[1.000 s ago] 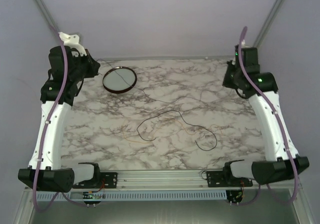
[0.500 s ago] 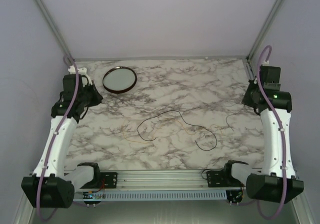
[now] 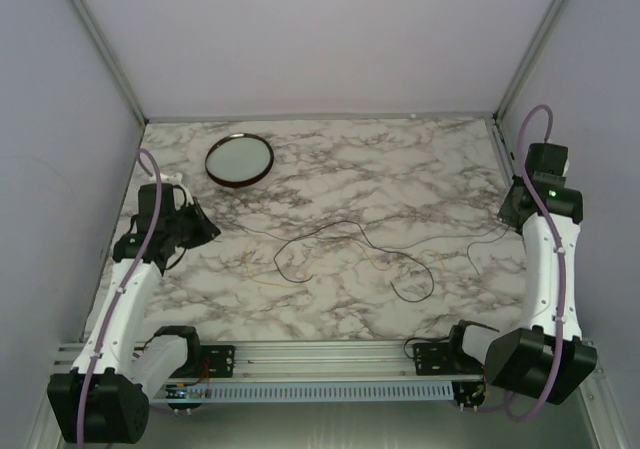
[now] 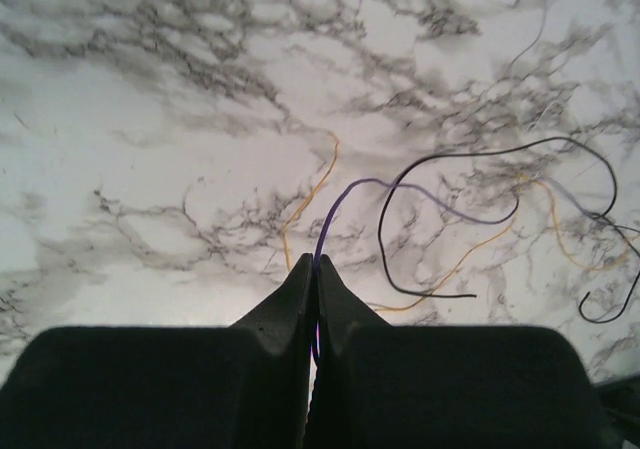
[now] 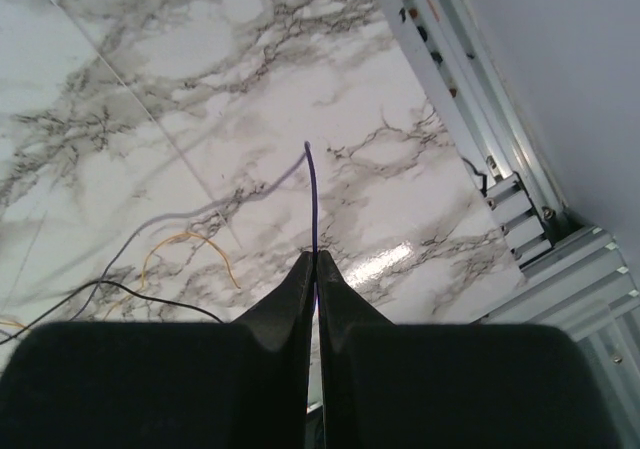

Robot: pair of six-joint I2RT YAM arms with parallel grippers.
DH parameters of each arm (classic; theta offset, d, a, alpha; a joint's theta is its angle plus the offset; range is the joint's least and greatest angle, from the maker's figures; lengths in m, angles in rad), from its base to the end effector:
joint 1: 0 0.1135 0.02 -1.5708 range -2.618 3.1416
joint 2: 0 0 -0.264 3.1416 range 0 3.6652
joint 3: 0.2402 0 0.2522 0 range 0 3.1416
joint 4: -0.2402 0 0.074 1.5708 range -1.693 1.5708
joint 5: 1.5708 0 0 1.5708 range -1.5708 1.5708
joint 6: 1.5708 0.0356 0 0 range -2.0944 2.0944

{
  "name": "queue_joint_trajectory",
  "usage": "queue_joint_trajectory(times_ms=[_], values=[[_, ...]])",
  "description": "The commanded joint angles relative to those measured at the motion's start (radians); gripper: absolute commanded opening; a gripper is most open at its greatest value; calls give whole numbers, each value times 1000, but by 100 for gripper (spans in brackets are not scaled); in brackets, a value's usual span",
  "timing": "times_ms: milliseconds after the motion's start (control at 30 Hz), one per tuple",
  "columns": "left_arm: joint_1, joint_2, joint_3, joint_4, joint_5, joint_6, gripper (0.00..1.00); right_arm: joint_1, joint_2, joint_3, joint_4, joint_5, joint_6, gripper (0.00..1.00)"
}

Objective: Zip-tie the wires
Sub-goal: Straighten the cable at the center of the board.

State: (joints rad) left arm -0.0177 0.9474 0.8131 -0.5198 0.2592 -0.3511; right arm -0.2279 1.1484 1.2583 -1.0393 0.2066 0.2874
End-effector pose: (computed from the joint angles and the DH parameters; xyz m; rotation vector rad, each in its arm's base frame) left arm 0.2025 -0.0127 0.2885 -0.2295 2.2320 -0.4895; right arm 0.2066 -0.0554 0.3536 0.7161 2.3817 -0.2330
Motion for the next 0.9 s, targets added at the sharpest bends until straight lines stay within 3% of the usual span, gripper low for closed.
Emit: queue_joint_trajectory(times_ms=[0,300,400,533,633,700,767,867], values=[[5,-16,-58,46,20,-43,0,-11,3,-68,76,-25,8,0],[7,-21,-187,135,-22,-117,0,-20,41,-169,159,-5,51,0],[5,-27,-240,172,-6,-145,7,-24,68,-185,181,11,62,8],[5,-12,-243,173,-41,-149,26,-28,104,-195,190,16,67,19],[5,-9,-239,163,-81,-151,54,-33,107,-180,183,43,62,31],[5,-13,-227,146,-114,-150,73,-36,100,-156,174,66,56,32],[5,-23,-203,130,-153,-143,82,-38,87,-125,173,48,50,33],[5,-45,-150,128,-165,-113,85,-34,55,-82,196,-93,36,34]])
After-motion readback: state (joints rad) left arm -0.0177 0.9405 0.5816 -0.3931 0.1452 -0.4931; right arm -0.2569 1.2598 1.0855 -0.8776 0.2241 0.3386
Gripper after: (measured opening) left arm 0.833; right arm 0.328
